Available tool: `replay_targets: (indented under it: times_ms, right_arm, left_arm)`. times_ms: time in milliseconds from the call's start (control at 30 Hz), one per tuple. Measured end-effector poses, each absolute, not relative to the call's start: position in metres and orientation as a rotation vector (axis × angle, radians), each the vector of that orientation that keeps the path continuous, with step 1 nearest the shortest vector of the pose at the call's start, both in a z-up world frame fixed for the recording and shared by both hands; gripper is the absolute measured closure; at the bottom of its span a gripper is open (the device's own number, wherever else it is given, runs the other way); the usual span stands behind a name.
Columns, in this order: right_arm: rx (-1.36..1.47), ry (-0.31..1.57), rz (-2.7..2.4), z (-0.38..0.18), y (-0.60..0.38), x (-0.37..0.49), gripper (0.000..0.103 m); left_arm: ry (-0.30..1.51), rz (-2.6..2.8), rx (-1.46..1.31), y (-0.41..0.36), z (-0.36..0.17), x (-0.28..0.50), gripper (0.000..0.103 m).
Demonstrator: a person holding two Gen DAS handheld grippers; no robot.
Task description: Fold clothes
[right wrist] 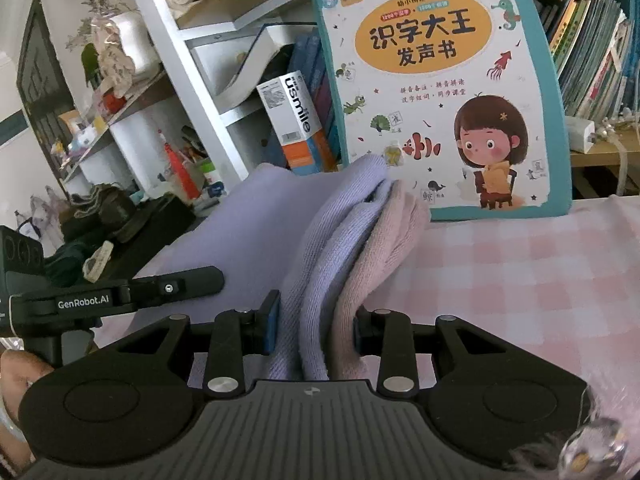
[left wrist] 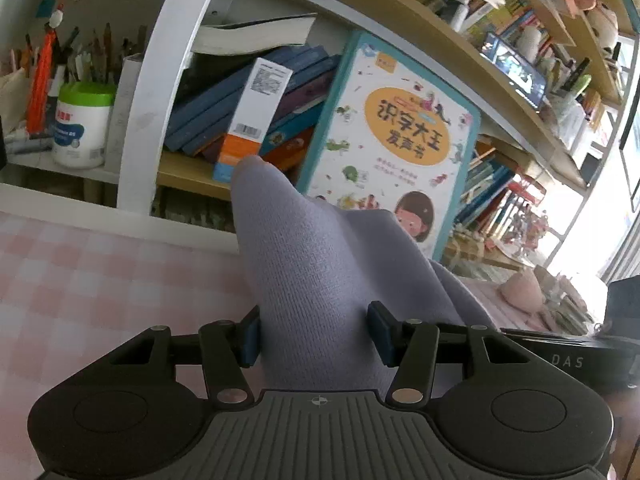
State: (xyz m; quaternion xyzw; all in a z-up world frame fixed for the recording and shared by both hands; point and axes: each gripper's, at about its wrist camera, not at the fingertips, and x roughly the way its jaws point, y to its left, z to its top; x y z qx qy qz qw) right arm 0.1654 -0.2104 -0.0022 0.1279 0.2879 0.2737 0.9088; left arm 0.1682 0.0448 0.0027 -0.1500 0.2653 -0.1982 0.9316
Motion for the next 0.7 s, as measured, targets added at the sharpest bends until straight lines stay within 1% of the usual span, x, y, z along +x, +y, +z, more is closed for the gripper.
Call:
replay_targets:
  times_ms: [467, 600, 633, 700]
  right_arm:
    - [0.336, 0.603, 0.545, -0.026, -0.212, 0.204, 0.072]
    - [0.382, 0.612, 0.554, -0.03, -0.215, 0.212, 0.07]
    - [0.384, 0.614, 0.554, -0.031, -0.215, 0.213, 0.07]
    - [0.384, 0.616, 0.545, -0.034, -0.215, 0.212, 0.066]
  left_arm:
    - [0.544, -0.363, -0.378, 0.052, -0.019, 0.199, 0.05]
    - [0.549, -0.342, -0.404, 0.053, -0.026, 0.205, 0.049]
    - [0.55, -0.337, -0.41, 0.054, -0.027, 0.207, 0.046]
    - [0.552, -0.326, -0.423, 0.054, -0.03, 0.21, 0.038]
